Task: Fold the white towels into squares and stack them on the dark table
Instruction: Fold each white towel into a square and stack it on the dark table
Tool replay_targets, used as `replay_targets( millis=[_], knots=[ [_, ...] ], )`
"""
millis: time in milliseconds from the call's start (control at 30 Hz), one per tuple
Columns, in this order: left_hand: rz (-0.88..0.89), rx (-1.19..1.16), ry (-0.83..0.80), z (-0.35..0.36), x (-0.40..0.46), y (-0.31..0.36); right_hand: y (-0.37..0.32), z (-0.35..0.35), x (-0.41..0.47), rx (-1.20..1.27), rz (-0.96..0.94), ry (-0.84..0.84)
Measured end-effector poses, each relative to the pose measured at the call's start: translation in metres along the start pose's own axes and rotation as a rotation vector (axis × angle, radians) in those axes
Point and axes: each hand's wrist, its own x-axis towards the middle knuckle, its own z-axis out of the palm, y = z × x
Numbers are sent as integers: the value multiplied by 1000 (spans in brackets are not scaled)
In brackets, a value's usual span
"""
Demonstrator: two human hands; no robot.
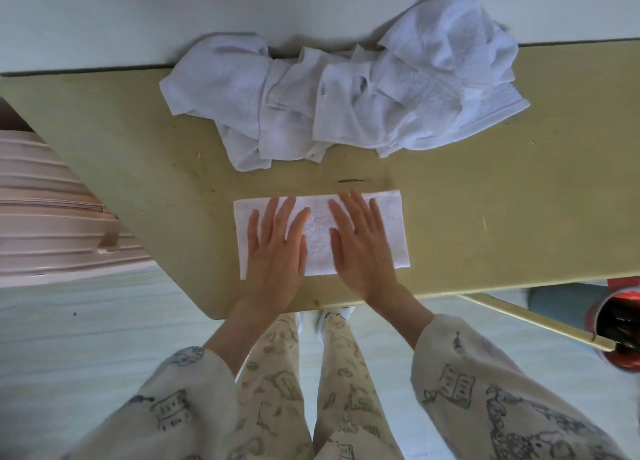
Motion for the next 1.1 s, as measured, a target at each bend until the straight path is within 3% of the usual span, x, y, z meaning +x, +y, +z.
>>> replay_targets(
  millis=[167, 367, 533, 633, 700, 800, 900, 1100],
  knots=[
    [-22, 132, -110, 21, 7, -17, 27, 17, 0, -145, 26, -95],
    [15, 285, -77, 27, 6, -19, 44, 14, -5, -302, 10, -123],
    [23, 284, -136, 23, 7, -19, 43, 13, -4, -335, 33, -194],
    [8, 123, -107, 15, 5, -22, 42, 9, -3, -325, 49, -201],
    [-133, -49, 18, 5, 0, -26, 38, 5, -4, -296, 57, -182],
    [-512, -133, 201, -11, -4, -32, 23, 5, -2, -237, -4, -170],
    [-891, -217, 132, -22, 5, -35, 9, 17, 2, -247, -51, -206],
    [-960, -247, -56, -32, 17, -36, 3, 27, 0, -264, -16, -183]
  ],
)
